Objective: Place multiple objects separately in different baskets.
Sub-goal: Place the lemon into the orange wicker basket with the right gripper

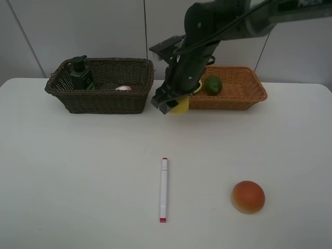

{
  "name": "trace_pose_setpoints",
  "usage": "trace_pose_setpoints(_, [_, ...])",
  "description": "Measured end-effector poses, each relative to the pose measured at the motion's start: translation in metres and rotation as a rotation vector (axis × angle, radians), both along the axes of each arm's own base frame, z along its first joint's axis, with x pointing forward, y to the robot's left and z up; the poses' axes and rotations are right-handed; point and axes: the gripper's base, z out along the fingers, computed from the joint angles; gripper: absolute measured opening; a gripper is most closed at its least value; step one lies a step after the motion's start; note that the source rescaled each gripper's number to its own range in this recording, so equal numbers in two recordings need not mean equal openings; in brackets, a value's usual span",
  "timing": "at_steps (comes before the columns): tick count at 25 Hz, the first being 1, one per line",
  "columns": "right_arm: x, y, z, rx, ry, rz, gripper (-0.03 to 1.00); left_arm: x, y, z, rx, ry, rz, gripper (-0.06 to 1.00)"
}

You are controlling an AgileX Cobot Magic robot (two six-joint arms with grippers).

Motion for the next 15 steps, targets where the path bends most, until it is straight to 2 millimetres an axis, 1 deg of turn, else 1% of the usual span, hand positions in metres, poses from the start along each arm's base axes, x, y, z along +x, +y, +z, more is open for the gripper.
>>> trace_pose_setpoints(1, [0.005, -0.011, 0.013, 0.018, -0.035, -0.030, 0.55, 0.000, 0.000, 0.000, 0.000, 0.000, 0.000, 1.00])
trace_pose_setpoints(2, [0.013, -0.024, 0.020, 0.030, -0.060, -0.068, 0.55, 0.000, 0.000, 0.000, 0.000, 0.000, 0.000, 1.00])
trace_pose_setpoints(3, [0.022, -0.037, 0.024, 0.044, -0.081, -0.108, 0.55, 0.000, 0.000, 0.000, 0.000, 0.000, 0.000, 1.00])
trace_pose_setpoints(4, [0.033, -0.055, 0.025, 0.055, -0.101, -0.157, 0.55, 0.000, 0.000, 0.000, 0.000, 0.000, 0.000, 1.00])
trace_pose_setpoints(6, [0.055, -0.091, 0.019, 0.082, -0.119, -0.265, 0.55, 0.000, 0.000, 0.000, 0.000, 0.000, 0.000, 1.00])
trace_pose_setpoints(10, [0.087, -0.149, -0.007, 0.162, -0.120, -0.457, 0.55, 0.000, 0.000, 0.000, 0.000, 0.000, 0.000, 1.00])
trace_pose_setpoints(13, [0.099, -0.174, -0.025, 0.181, -0.127, -0.527, 0.55, 0.000, 0.000, 0.000, 0.000, 0.000, 0.000, 1.00])
trace_pose_setpoints(15, [0.102, -0.179, -0.034, 0.178, -0.125, -0.540, 0.58, 0.000, 0.000, 0.000, 0.000, 0.000, 0.000, 1.00])
